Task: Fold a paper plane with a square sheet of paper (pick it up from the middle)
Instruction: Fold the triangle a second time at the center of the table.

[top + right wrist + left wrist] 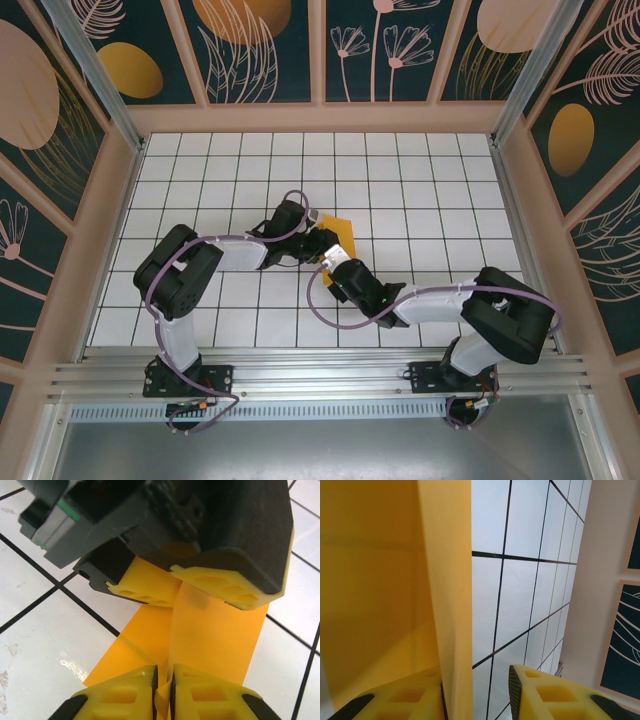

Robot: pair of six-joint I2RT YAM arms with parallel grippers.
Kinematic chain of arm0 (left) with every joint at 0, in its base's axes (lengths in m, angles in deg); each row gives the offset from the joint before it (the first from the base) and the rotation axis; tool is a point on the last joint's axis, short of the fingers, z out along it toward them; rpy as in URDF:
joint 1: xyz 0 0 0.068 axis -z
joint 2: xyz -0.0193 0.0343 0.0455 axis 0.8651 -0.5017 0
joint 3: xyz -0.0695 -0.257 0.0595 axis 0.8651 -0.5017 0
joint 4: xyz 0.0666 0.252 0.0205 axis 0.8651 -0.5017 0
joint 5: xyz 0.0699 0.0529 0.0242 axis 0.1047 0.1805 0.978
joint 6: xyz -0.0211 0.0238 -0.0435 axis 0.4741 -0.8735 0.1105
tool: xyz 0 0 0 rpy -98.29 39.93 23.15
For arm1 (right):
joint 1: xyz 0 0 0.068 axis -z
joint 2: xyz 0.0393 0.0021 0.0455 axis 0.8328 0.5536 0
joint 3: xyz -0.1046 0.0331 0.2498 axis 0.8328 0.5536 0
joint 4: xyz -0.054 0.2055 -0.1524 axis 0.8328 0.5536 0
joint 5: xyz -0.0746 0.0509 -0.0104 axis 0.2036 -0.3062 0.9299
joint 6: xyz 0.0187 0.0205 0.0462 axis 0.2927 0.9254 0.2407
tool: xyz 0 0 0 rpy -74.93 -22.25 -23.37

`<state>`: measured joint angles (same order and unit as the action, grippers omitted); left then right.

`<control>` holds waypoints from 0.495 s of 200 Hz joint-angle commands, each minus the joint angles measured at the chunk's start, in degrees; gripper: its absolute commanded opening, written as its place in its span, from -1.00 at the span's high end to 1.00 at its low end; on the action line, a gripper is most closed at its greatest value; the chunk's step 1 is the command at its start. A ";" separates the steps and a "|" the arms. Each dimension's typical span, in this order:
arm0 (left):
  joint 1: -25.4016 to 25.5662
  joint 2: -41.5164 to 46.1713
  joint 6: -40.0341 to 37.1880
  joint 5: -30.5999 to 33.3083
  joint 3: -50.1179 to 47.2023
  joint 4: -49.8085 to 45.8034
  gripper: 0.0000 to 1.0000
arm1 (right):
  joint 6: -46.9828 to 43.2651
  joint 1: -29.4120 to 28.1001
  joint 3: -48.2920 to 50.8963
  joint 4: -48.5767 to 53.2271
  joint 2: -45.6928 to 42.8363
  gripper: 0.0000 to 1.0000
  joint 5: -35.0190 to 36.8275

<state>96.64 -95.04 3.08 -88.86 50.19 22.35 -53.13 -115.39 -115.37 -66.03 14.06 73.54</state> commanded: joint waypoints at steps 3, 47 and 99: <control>0.17 -0.39 -1.46 0.71 1.25 -1.54 0.25 | 0.54 0.07 0.45 -1.02 -1.78 0.82 0.91; 0.17 0.74 -2.45 2.34 1.26 -3.39 0.22 | 2.73 0.25 -0.33 1.10 -1.64 1.00 1.44; -0.53 6.46 -4.42 12.16 -0.51 -10.31 -0.13 | 12.47 1.20 -4.90 6.09 -1.18 1.00 -2.91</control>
<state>96.62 -93.77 0.23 -83.31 50.19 16.27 -47.89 -114.71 -116.02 -63.06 13.69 72.73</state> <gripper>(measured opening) 0.520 0.051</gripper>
